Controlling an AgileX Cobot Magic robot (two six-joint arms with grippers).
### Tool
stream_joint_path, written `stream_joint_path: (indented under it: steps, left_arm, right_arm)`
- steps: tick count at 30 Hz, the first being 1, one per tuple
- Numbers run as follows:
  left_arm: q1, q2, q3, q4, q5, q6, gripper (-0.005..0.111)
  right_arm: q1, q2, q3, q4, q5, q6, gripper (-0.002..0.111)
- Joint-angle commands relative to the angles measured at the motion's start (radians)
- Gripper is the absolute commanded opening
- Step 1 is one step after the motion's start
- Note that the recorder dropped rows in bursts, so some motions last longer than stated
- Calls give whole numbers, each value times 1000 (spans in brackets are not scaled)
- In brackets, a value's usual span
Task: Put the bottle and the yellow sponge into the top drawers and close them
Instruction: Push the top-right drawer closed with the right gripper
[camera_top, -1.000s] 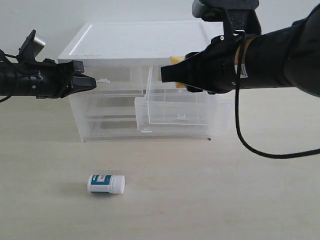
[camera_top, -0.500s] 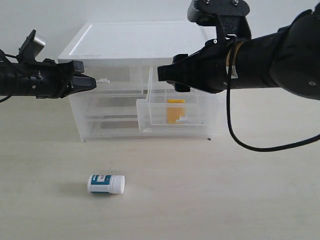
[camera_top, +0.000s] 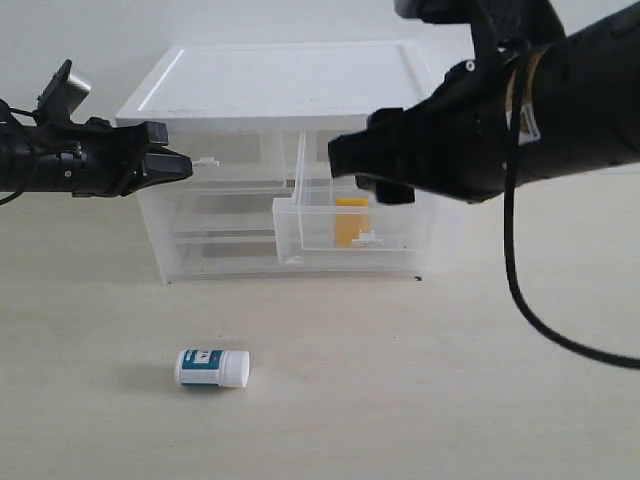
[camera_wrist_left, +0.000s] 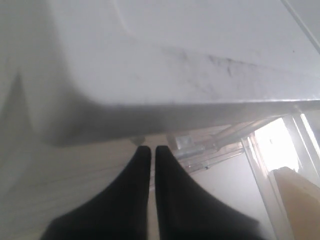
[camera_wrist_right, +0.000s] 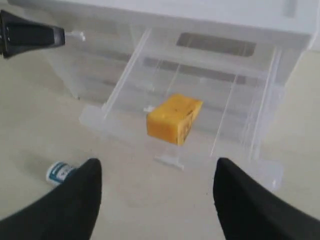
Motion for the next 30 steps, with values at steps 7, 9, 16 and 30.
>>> stream_joint_path:
  steps: [7, 9, 16, 30]
  left_arm:
    - [4, 2, -14, -28, -33, 5, 4]
    - [4, 2, -14, -28, -26, 5, 4]
    - [4, 2, -14, -28, -18, 5, 4]
    - [4, 2, -14, -31, -29, 12, 4]
  right_arm:
    - [9, 57, 140, 55, -115, -5, 58]
    - [9, 101, 140, 18, -171, -3, 58]
    - [-53, 239, 60, -258, -215, 225, 58]
    - [-169, 250, 5, -256, -408, 232, 58]
